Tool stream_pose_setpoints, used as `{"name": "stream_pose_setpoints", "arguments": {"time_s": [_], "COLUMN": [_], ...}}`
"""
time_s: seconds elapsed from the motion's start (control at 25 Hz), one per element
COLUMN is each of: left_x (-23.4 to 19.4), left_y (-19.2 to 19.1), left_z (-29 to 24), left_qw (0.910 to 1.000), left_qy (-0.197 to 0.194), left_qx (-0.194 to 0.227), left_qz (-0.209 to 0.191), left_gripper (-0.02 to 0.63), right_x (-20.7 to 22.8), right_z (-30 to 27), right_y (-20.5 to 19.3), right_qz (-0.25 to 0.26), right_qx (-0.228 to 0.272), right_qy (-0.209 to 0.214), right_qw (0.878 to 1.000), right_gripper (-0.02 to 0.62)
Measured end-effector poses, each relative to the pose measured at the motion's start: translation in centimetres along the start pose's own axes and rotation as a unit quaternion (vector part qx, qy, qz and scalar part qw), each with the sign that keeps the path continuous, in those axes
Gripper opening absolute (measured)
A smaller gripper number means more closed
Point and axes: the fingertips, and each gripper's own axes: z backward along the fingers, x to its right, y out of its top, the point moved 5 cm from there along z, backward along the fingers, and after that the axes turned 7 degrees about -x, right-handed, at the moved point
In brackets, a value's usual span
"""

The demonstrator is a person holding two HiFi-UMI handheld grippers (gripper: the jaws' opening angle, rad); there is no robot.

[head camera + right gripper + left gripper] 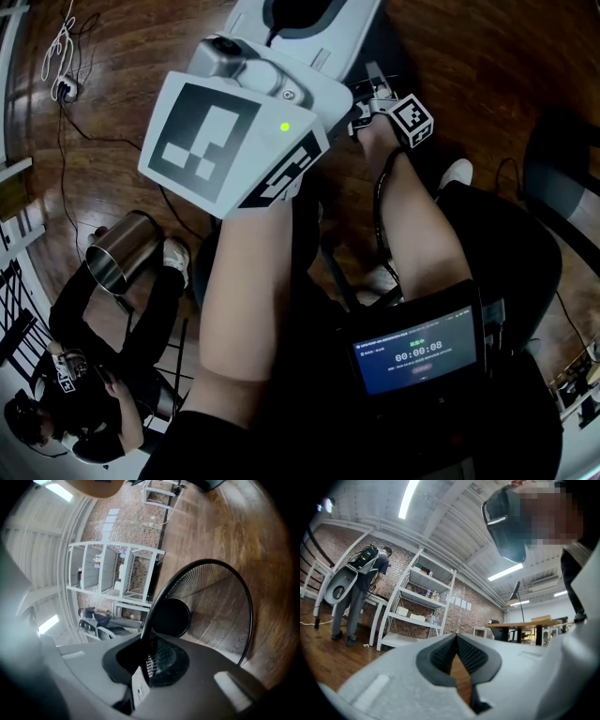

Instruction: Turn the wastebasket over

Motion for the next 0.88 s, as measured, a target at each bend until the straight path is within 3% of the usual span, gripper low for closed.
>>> {"name": "stream_pose_setpoints", "arguments": {"time_s": [0.12,0.24,0.36,0.48,0.56,0.64,0.72,0.8,0.88], "left_x": [0.0,0.1,0.1,0.0,-0.1,-0.2,-0.3,-0.4,-0.5], "left_y": [0.0,0.1,0.1,-0.1,-0.1,-0.1,0.1,0.4,0.4], "left_z": [0.1,0.0,0.0,0.1,0.1,0.1,0.2,0.2,0.3], "left_qw": [1.0,1.0,1.0,1.0,1.0,1.0,0.9999,0.9998,0.9997], "left_qy": [-0.001,-0.004,-0.002,-0.003,-0.002,0.002,0.008,0.014,0.018], "left_qx": [0.002,0.006,0.008,0.004,0.004,0.006,0.01,0.013,0.013], "left_qz": [0.003,0.002,0.005,0.002,0.001,0.002,0.005,0.008,0.011], "left_gripper": [0.003,0.003,0.003,0.003,0.003,0.003,0.003,0.003,0.003], "right_x": [-2.4,-3.7,-4.8,-6.0,-6.6,-6.9,-6.7,-6.5,-6.3], "right_z": [-1.1,-1.6,-2.3,-3.5,-4.4,-5.1,-5.7,-6.4,-7.0], "right_y": [1.2,3.3,5.5,7.2,7.9,8.1,7.9,7.6,6.7], "right_qz": [0.07,0.108,0.16,0.247,0.313,0.388,0.472,0.557,0.635], "right_qx": [-0.048,-0.077,-0.109,-0.163,-0.21,-0.261,-0.312,-0.364,-0.419], "right_qy": [-0.01,-0.021,-0.045,-0.078,-0.101,-0.13,-0.165,-0.195,-0.209], "right_qw": [0.996,0.991,0.98,0.952,0.921,0.874,0.808,0.721,0.615], "right_gripper": [0.015,0.014,0.011,0.008,0.008,0.008,0.011,0.011,0.011]}}
